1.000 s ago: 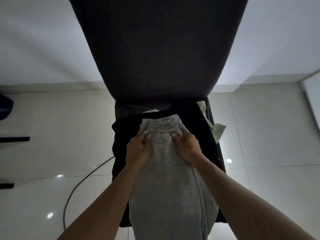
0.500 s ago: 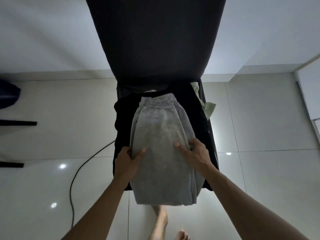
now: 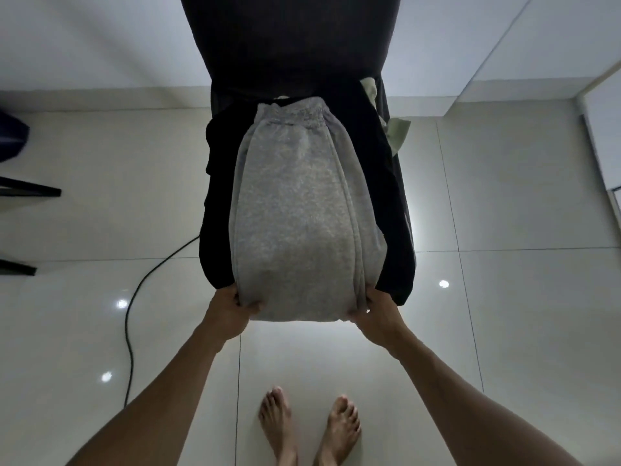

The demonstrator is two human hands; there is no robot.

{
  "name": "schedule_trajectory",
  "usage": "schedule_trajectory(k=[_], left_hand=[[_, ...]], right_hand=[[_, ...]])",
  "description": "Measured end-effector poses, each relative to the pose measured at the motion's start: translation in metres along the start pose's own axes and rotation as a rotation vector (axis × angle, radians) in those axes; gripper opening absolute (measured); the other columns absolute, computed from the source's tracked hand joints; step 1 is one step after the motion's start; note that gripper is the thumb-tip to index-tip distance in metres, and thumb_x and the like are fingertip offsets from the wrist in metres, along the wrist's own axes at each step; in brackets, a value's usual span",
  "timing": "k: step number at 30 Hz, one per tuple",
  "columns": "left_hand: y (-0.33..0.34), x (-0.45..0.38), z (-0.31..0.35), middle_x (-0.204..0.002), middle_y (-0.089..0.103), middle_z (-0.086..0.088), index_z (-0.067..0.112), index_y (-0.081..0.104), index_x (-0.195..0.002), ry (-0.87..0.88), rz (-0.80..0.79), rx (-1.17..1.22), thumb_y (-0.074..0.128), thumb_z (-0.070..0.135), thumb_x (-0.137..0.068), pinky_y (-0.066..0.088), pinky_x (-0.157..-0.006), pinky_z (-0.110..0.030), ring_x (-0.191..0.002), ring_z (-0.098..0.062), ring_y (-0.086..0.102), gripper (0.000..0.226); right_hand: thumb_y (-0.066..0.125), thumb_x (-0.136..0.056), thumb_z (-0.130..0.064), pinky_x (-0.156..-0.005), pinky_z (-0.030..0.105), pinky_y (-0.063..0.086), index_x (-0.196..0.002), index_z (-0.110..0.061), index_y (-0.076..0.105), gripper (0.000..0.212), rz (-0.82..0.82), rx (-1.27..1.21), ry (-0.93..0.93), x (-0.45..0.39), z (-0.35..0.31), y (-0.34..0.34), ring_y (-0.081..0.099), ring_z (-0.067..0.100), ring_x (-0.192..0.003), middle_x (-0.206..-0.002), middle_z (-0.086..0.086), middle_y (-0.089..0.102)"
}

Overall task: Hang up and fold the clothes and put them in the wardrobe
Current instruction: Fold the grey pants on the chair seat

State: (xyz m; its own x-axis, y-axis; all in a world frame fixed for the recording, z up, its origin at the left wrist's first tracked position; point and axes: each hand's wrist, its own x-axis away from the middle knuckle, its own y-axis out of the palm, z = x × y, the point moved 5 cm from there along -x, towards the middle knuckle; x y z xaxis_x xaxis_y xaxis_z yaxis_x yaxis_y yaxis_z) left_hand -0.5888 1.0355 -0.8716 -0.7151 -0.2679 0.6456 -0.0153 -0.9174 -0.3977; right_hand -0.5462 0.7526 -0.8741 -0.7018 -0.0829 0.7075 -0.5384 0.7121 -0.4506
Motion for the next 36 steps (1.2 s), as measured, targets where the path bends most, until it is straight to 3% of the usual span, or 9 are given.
schedule_trajectory(k=[2,8,12,16,19,23,27,32,36], left_hand=[[0.003,-0.001,-0.011,-0.111,0.066,-0.009,-0.002,0.066,-0.12,0.017,0.015,-0.045,0.077,0.022,-0.069,0.048,-0.091,-0.036,-0.106,-0.024,0.059,0.057],[0.013,0.0,-0.036,-0.105,0.07,-0.017,-0.004,0.07,-0.106,-0.049,0.058,-0.089,0.076,0.016,-0.082,0.049,-0.083,-0.039,-0.102,-0.032,0.063,0.032],[0.012,0.007,-0.045,-0.101,0.069,-0.014,0.0,0.07,-0.103,-0.168,0.075,0.004,0.073,0.015,-0.088,0.045,-0.08,-0.036,-0.103,-0.034,0.063,0.022],[0.019,0.011,-0.048,-0.102,0.069,-0.007,0.004,0.067,-0.12,-0.288,0.052,0.2,0.08,0.023,-0.082,0.046,-0.081,-0.039,-0.091,-0.026,0.061,0.044],[0.02,0.011,-0.057,-0.095,0.063,-0.002,0.008,0.064,-0.109,-0.347,-0.006,0.266,0.089,0.04,-0.07,0.043,-0.07,-0.038,-0.079,-0.018,0.051,0.056],[0.018,0.022,-0.06,-0.109,0.07,-0.007,-0.006,0.067,-0.106,-0.327,0.007,0.422,0.096,0.032,-0.053,0.051,-0.096,-0.05,-0.104,-0.024,0.063,0.071],[0.016,0.042,-0.056,-0.087,0.064,-0.015,0.006,0.052,-0.073,-0.268,0.107,0.543,0.091,0.014,-0.061,0.059,-0.084,-0.047,-0.086,-0.031,0.066,0.042],[0.007,0.075,-0.043,-0.109,0.066,-0.016,0.003,0.055,-0.114,-0.346,0.107,0.638,0.085,0.005,-0.072,0.058,-0.076,-0.041,-0.095,-0.033,0.067,0.051],[-0.002,0.107,-0.02,-0.109,0.069,-0.019,-0.001,0.063,-0.108,-0.432,-0.035,0.557,0.079,0.003,-0.078,0.058,-0.073,-0.038,-0.098,-0.033,0.067,0.034]], right_hand=[[0.056,-0.092,-0.018,-0.063,0.04,0.054,-0.098,-0.005,0.068,0.018,0.027,-0.04,-0.014,-0.002,0.009,0.003,0.065,0.032,-0.075,-0.087,0.011,0.071],[0.053,-0.087,-0.005,-0.049,0.027,0.042,-0.077,-0.009,0.058,0.012,0.086,-0.017,0.002,0.003,0.019,0.003,0.055,0.021,-0.063,-0.072,0.005,0.062],[0.059,-0.083,-0.014,-0.057,0.029,0.047,-0.088,-0.01,0.068,0.011,0.092,-0.129,0.095,0.009,0.032,0.009,0.061,0.025,-0.077,-0.086,0.007,0.068],[0.084,-0.066,-0.039,-0.053,0.022,0.048,-0.111,-0.013,0.066,0.055,-0.001,-0.279,0.016,0.008,0.028,0.022,0.06,0.019,-0.088,-0.108,0.005,0.064],[0.088,-0.073,-0.03,-0.068,0.036,0.058,-0.102,-0.012,0.066,0.041,0.009,-0.421,0.122,0.007,0.034,0.026,0.061,0.018,-0.086,-0.099,0.004,0.067],[0.09,-0.07,-0.021,-0.084,0.045,0.061,-0.1,-0.005,0.074,0.038,0.009,-0.553,0.167,0.012,0.043,0.027,0.072,0.021,-0.098,-0.1,0.003,0.076],[0.092,-0.066,-0.012,-0.08,0.045,0.063,-0.09,0.001,0.067,0.037,0.117,-0.669,0.16,0.031,0.042,0.023,0.073,0.033,-0.092,-0.098,0.017,0.074],[0.088,-0.073,-0.011,-0.072,0.043,0.063,-0.096,-0.011,0.045,0.048,0.114,-0.743,0.129,0.068,0.029,0.016,0.073,0.032,-0.088,-0.102,0.018,0.069],[0.085,-0.079,-0.013,-0.062,0.033,0.058,-0.105,-0.017,0.042,0.05,0.063,-0.672,0.111,0.101,0.018,0.0,0.072,0.029,-0.082,-0.105,0.017,0.067]])
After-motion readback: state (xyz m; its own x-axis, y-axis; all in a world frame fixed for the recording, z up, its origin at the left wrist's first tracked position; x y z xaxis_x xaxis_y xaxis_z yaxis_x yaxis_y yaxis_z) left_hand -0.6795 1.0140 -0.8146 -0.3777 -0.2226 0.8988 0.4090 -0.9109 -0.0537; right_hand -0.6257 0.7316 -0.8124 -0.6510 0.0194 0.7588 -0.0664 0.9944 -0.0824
